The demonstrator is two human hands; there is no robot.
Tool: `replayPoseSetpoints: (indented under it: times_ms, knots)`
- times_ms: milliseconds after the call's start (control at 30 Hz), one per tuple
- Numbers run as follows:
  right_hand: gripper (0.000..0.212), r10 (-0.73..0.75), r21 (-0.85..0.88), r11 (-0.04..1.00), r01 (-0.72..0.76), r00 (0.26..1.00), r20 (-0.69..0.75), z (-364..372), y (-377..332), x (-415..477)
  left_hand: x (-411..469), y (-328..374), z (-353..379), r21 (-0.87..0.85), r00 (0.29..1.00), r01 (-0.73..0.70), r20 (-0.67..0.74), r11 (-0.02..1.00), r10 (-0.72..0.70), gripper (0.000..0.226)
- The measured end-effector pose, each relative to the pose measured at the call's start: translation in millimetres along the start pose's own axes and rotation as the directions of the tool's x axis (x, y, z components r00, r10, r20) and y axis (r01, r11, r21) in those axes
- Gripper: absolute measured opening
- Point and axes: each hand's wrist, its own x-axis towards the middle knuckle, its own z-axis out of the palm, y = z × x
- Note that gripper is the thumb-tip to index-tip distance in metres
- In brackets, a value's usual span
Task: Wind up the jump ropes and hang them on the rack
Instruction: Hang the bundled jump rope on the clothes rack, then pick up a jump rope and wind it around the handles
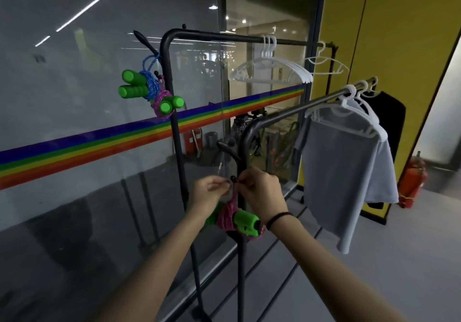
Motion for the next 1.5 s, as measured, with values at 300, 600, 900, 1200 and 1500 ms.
replayPoseSetpoints:
  times_ms: [300,600,900,1200,1500]
  knots:
    - [0.008,-0.051,0.05,0.998,0.043,0.986,0.16,-12.5,-26.3,-49.8,-90.6,8.8,-35.1,-0.028,0.989,0.092,-0.112,0.995,-0.094,0.015]
    - [0.018,-0.249,0.251,0.955,0.159,0.889,0.384,-31.6,-61.0,-168.7,-280.8,0.8,-72.7,-0.073,0.878,0.164,-0.445,0.984,-0.179,0.012]
    - [0.033,-0.398,0.389,0.909,0.152,0.599,0.695,-34.1,-139.1,-339.9,-511.2,-23.5,-117.9,-0.253,0.62,0.234,-0.705,0.939,-0.345,0.026]
    - [0.026,-0.433,0.455,0.89,0.031,0.369,0.822,36.9,-179.8,-522.5,-694.2,-99.2,-184.4,-0.24,0.472,0.374,-0.783,0.896,-0.406,0.026]
    - [0.015,-0.274,0.3,0.952,-0.064,0.262,0.925,217.9,-107.8,-718.8,-822.2,-314.6,-230.8,-0.264,0.415,0.477,-0.773,0.838,-0.48,0.023]
